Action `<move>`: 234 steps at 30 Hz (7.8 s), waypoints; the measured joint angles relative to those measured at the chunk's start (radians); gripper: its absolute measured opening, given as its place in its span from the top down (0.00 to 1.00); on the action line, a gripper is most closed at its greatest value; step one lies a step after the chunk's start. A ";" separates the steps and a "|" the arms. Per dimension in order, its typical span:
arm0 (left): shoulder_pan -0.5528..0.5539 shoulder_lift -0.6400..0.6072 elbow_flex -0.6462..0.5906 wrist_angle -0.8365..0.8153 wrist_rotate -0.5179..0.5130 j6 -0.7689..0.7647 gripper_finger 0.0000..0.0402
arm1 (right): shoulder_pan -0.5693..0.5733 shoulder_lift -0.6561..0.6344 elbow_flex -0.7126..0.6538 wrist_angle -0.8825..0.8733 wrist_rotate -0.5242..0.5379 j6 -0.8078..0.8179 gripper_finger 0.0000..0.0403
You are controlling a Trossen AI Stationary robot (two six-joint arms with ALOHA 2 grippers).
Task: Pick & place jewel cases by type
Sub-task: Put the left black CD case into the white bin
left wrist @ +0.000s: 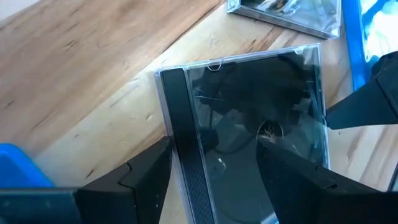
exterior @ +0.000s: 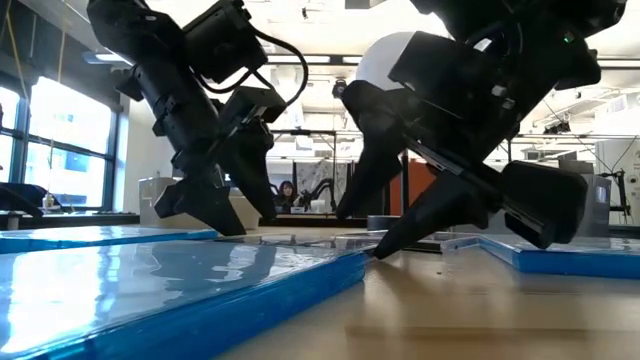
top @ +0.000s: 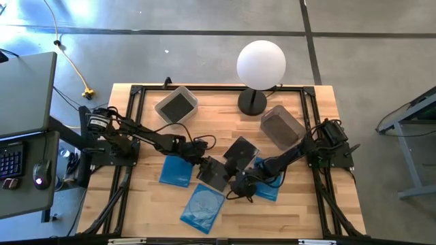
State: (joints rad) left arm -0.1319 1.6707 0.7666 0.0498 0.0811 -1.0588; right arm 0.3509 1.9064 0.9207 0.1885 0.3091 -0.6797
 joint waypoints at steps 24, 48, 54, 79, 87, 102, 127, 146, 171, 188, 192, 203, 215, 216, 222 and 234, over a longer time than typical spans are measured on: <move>0.061 -0.011 0.203 -0.376 -0.103 0.230 0.43 | -0.054 0.004 -0.001 0.094 0.161 -0.171 0.48; 0.073 -0.014 0.356 -0.621 -0.240 0.303 0.43 | -0.145 -0.002 0.002 0.016 0.157 -0.126 0.48; 0.067 -0.014 0.356 -0.627 -0.193 0.239 0.43 | -0.144 -0.001 0.002 0.067 0.063 -0.183 0.48; -0.020 -0.012 0.356 -1.024 -0.225 0.003 0.43 | -0.228 -0.001 0.004 0.126 -0.152 -0.238 0.48; -0.062 -0.012 0.351 -1.042 -0.221 0.070 0.43 | -0.219 -0.001 0.003 0.066 -0.063 -0.207 0.48; -0.318 -0.012 0.350 -0.852 -0.289 0.432 0.61 | -0.354 -0.053 0.002 0.144 -0.180 0.151 0.48; -0.386 0.168 0.366 -0.761 -0.677 0.802 0.34 | -0.643 0.029 0.069 0.227 -0.438 0.622 0.48; -0.389 0.226 0.368 -0.812 -0.701 0.757 0.34 | -0.562 0.274 0.396 -0.108 -0.542 0.520 0.48; -0.392 0.232 0.364 -0.812 -0.908 0.713 0.34 | -0.535 0.292 0.398 -0.114 -0.666 0.545 0.48; -0.392 0.231 0.365 -0.814 -0.927 0.714 0.84 | -0.540 0.294 0.397 -0.100 -0.710 0.549 0.48; -0.392 0.230 0.366 -0.816 -0.937 0.715 0.91 | -0.540 0.294 0.396 -0.083 -0.706 0.548 0.48; -0.392 0.218 0.369 -0.839 -0.911 0.713 0.95 | -0.529 0.158 0.394 -0.167 -0.510 0.410 0.48; -0.391 0.217 0.628 -1.165 -0.837 0.578 0.95 | -0.522 -0.214 0.395 -0.535 -0.107 0.294 0.48; -0.391 0.217 0.651 -1.178 -0.840 0.565 0.95 | -0.520 -0.252 0.395 -0.549 -0.076 0.293 0.48; -0.361 0.217 0.760 -1.395 -0.852 0.486 0.95 | -0.498 -0.444 0.395 -0.611 0.024 0.330 0.48; -0.151 0.023 0.725 -1.615 -0.874 0.458 0.95 | -0.472 -0.629 0.317 -0.621 -0.075 0.409 0.48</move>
State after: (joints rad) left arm -0.2825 1.6938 1.4919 -1.5648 -0.7930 -0.6012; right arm -0.1212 1.2770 1.2377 -0.4327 0.2345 -0.2702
